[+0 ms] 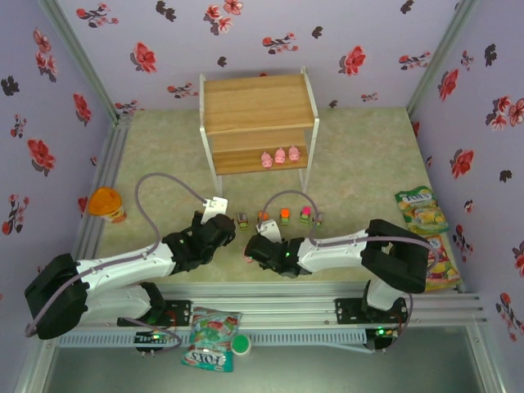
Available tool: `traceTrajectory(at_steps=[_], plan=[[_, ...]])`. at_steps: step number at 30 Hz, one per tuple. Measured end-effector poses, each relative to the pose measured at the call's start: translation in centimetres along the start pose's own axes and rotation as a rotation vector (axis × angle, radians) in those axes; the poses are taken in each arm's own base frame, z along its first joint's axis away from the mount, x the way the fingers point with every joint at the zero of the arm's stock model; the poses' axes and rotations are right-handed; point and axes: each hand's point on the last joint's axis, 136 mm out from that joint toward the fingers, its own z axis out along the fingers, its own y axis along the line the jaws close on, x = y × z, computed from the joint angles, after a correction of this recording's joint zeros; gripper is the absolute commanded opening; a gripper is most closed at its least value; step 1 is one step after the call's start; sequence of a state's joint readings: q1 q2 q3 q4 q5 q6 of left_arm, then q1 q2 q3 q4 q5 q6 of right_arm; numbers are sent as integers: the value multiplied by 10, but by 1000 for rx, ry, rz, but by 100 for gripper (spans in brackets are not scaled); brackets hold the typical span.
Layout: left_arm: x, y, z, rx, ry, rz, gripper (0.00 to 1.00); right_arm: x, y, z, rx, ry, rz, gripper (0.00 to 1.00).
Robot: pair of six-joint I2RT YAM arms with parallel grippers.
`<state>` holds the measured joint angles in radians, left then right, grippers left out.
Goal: Place and organize the plastic toys onto the shelf
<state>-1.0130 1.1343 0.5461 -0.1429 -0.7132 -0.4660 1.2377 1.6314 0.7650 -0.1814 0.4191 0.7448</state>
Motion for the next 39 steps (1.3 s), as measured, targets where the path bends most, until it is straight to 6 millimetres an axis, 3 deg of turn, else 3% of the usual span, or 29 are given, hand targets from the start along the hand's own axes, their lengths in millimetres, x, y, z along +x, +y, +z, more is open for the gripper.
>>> traceTrajectory(at_steps=[10, 39], plan=[[0, 0, 0, 0, 0, 0, 63, -9, 5, -1, -3, -15, 32, 47], [0, 1, 0, -1, 2, -2, 63, -3, -12, -1, 119, 23, 53, 44]])
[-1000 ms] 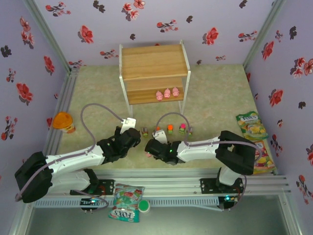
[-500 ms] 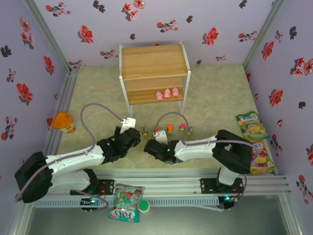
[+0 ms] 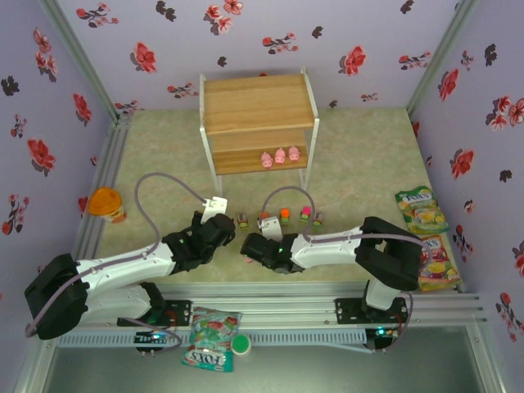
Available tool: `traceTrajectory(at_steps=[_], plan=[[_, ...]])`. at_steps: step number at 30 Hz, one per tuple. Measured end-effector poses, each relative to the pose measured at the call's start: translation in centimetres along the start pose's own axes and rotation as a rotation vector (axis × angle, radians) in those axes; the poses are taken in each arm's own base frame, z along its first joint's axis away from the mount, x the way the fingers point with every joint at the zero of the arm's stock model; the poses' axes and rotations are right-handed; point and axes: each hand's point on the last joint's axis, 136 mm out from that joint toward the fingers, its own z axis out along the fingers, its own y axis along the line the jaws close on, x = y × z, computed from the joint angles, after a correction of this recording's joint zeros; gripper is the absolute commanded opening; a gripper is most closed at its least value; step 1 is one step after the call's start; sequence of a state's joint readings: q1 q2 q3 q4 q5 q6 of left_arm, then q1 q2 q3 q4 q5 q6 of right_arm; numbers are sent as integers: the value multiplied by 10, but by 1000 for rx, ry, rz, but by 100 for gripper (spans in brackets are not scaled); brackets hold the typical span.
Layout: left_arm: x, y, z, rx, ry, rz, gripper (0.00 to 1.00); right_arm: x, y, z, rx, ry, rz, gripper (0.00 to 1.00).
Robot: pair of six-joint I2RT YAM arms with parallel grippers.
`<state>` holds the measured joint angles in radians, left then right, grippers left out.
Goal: Place and organize the plastic toys onto the shelf
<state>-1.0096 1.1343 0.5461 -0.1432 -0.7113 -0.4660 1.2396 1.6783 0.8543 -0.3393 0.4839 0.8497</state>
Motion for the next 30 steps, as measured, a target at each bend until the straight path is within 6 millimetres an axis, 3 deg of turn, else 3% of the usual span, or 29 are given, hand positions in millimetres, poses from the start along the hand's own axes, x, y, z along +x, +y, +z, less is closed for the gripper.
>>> traceTrajectory(at_steps=[24, 30], plan=[[1, -1, 0, 3, 6, 3, 63, 8, 1, 3, -20, -72, 16, 45], [2, -1, 1, 3, 9, 5, 63, 9, 1, 2, -15, -93, 12, 41]])
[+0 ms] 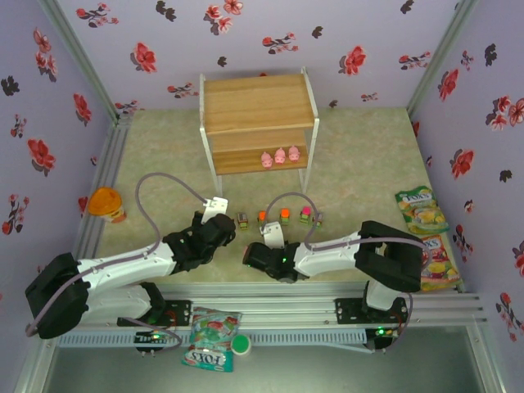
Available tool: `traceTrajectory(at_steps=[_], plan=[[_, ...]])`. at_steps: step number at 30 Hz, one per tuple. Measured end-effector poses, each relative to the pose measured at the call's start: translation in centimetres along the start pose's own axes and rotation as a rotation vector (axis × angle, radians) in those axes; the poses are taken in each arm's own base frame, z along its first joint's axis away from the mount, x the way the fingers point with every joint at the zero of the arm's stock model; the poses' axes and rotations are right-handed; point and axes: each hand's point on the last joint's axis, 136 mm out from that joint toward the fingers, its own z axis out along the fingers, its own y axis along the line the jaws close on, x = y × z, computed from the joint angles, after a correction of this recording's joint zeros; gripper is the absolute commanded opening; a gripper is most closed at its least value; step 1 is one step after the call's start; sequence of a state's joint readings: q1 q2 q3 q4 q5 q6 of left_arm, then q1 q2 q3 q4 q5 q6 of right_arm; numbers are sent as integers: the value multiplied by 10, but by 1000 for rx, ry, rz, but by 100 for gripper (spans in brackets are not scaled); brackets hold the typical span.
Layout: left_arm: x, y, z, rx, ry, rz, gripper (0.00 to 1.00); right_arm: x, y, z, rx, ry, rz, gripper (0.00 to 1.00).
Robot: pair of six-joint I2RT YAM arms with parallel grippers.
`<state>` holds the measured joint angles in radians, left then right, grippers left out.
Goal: Place and organize the plastic toys onto the shelf
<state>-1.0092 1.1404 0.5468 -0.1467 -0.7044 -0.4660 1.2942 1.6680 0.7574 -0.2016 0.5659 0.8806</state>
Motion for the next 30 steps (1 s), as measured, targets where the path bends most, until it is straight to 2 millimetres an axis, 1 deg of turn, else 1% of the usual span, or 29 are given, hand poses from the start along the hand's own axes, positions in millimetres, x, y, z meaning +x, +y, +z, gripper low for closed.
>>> traceTrajectory(at_steps=[4, 10, 13, 16, 22, 26, 30], plan=[[0, 0, 0, 2, 1, 0, 63, 0, 2, 0, -10, -13, 6, 36], [0, 0, 0, 2, 1, 0, 63, 0, 2, -1, -15, -17, 5, 32], [0, 0, 0, 2, 1, 0, 63, 1, 0, -5, -15, -18, -4, 29], [0, 0, 0, 2, 1, 0, 63, -3, -1, -12, -21, -31, -9, 27], [1, -2, 0, 10, 7, 1, 63, -22, -5, -30, -23, -77, -15, 26], [2, -3, 1, 15, 10, 2, 63, -44, 1, -44, -31, -116, -18, 26], [3, -4, 1, 23, 13, 2, 63, -72, 4, -57, -36, -157, 5, 26]])
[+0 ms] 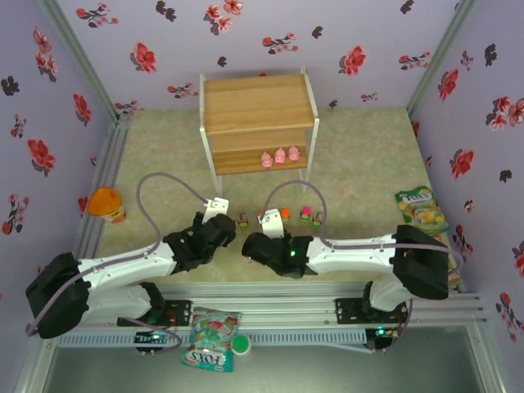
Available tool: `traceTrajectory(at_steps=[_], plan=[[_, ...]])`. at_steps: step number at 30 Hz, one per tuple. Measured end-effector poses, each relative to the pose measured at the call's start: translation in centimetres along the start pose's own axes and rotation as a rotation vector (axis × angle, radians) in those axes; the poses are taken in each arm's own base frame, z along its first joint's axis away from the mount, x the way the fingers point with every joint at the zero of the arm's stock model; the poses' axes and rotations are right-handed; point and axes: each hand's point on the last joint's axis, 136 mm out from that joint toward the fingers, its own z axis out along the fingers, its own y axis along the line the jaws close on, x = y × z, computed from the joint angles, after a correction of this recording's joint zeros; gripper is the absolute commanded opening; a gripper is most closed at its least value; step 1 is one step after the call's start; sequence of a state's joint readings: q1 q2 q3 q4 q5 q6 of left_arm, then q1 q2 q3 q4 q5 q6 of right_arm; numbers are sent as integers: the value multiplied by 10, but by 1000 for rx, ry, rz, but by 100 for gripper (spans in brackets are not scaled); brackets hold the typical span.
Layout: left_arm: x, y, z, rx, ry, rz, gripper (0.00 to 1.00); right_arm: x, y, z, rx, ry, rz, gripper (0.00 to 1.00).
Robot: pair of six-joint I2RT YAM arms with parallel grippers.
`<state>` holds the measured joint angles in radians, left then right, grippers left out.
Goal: Place and organize the plastic toys onto the shelf
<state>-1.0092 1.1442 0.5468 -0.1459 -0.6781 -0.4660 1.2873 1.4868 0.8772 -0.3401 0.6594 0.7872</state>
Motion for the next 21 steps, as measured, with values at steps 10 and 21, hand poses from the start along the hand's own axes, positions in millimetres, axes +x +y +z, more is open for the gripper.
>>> traceTrajectory(at_steps=[10, 21], plan=[[1, -2, 0, 14, 5, -8, 63, -77, -1, -12, 13, -104, 66, 26], [-8, -5, -7, 54, -18, -50, 63, -143, -5, 7, 74, -161, 133, 26]])
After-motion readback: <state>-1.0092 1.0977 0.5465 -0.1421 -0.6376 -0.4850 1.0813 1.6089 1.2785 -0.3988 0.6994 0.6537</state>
